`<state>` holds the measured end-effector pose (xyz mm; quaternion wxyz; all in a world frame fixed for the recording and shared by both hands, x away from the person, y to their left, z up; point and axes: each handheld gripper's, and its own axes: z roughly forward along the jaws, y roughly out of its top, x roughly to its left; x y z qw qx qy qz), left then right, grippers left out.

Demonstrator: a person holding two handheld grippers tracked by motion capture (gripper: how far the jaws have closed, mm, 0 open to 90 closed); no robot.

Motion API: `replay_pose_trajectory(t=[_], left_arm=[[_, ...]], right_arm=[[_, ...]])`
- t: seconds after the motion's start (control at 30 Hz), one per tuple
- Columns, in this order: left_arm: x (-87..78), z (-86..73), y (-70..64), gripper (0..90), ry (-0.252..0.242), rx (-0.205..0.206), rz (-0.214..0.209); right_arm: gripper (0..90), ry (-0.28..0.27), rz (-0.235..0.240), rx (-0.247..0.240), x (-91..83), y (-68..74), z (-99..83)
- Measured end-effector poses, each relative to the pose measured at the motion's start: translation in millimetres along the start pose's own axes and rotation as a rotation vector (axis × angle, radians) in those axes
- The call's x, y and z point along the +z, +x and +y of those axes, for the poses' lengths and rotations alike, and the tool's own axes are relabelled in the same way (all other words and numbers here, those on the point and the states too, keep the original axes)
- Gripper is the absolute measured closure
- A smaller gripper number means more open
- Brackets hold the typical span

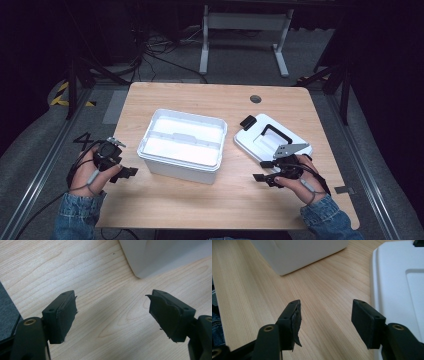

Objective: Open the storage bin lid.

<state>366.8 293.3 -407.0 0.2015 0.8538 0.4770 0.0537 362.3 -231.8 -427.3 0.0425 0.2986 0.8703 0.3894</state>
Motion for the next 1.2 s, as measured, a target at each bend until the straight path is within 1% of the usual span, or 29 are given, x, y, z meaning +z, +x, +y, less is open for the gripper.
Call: replay_pose_trajectory(t=[0.07, 0.13, 0.23, 0.4, 0.43, 0.47, 0.5, 0.57, 0.6, 0.73, 0.87, 0.93, 0.97, 1.07, 1.1, 1.2], left_arm=[[0.2, -0.2, 0.2, 22.7, -0.001, -0.001, -0.001], [0.3, -0.3, 0.5, 22.7, -0.002, 0.000, 0.005], [1.4, -0.6, 0.7, 22.6, -0.001, -0.003, 0.002], [1.9, -0.4, 1.0, 22.4, 0.002, 0.003, 0.006], [1.9, -0.5, 1.2, 22.3, 0.001, 0.003, 0.005], [1.9, -0.5, 1.2, 22.4, 0.001, 0.003, 0.005], [2.0, -0.7, 0.8, 22.4, 0.001, -0.004, -0.001], [2.4, -0.8, 1.6, 22.2, 0.001, 0.000, 0.001], [2.5, -0.8, 1.9, 22.2, 0.003, 0.001, 0.003], [3.4, -0.8, 1.9, 22.2, 0.005, -0.002, 0.000], [3.4, -0.4, 1.9, 22.2, 0.001, 0.002, 0.002], [3.4, -0.5, 1.9, 22.2, 0.002, 0.002, 0.002], [3.3, -0.5, 1.4, 22.2, 0.001, -0.004, -0.003], [2.7, 0.6, 1.7, 22.2, -0.004, 0.002, -0.004], [2.8, 0.8, 1.8, 22.2, -0.004, 0.004, -0.003], [3.4, 1.3, 1.4, 22.2, 0.001, 0.003, -0.007]], right_arm=[[42.2, 0.001, 0.003, -0.002, 3.2, 0.7, -2.3], [42.4, -0.001, -0.009, -0.014, 7.4, 2.1, -4.9], [42.4, 0.005, -0.004, -0.017, 13.2, 4.0, -7.9], [42.4, 0.023, 0.009, -0.022, 25.8, 7.5, -14.0], [42.3, 0.024, 0.006, -0.031, 29.9, 8.3, -16.0], [42.3, 0.024, 0.006, -0.031, 29.9, 8.3, -16.0], [42.4, 0.023, 0.003, -0.037, 32.0, 8.8, -17.0], [42.9, 0.014, -0.020, -0.054, 36.3, 9.8, -19.2], [43.4, 0.008, -0.031, -0.059, 37.6, 10.4, -19.9], [43.5, -0.017, -0.040, -0.066, 41.6, 11.1, -22.2], [43.2, -0.014, -0.038, -0.066, 46.3, 11.9, -24.8], [43.1, -0.011, -0.042, -0.077, 49.0, 12.9, -25.5], [43.1, -0.012, -0.043, -0.081, 49.7, 13.5, -25.6], [42.3, -0.026, -0.040, -0.082, 51.9, 15.4, -26.6], [42.4, -0.026, -0.042, -0.088, 52.0, 15.6, -26.5], [42.4, -0.027, -0.043, -0.088, 51.8, 16.1, -26.7]])
